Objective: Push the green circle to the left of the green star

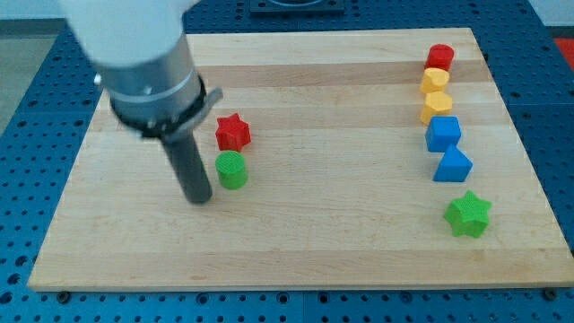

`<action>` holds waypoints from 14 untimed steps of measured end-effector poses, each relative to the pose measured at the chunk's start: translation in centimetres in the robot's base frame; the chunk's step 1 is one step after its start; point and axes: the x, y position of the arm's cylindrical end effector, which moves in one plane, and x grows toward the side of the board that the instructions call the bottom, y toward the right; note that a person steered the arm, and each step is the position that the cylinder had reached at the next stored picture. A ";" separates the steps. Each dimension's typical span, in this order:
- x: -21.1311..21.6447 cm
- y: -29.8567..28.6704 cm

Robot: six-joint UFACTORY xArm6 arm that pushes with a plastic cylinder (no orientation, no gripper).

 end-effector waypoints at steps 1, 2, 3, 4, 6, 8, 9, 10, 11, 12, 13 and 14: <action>-2.6 0.0; -3.8 0.3; -4.2 2.8; -3.6 5.4; -1.1 8.7; -2.1 7.7; -2.4 5.4; -2.3 3.6; -0.4 3.7; 2.1 5.1; 3.1 6.9; 3.0 7.8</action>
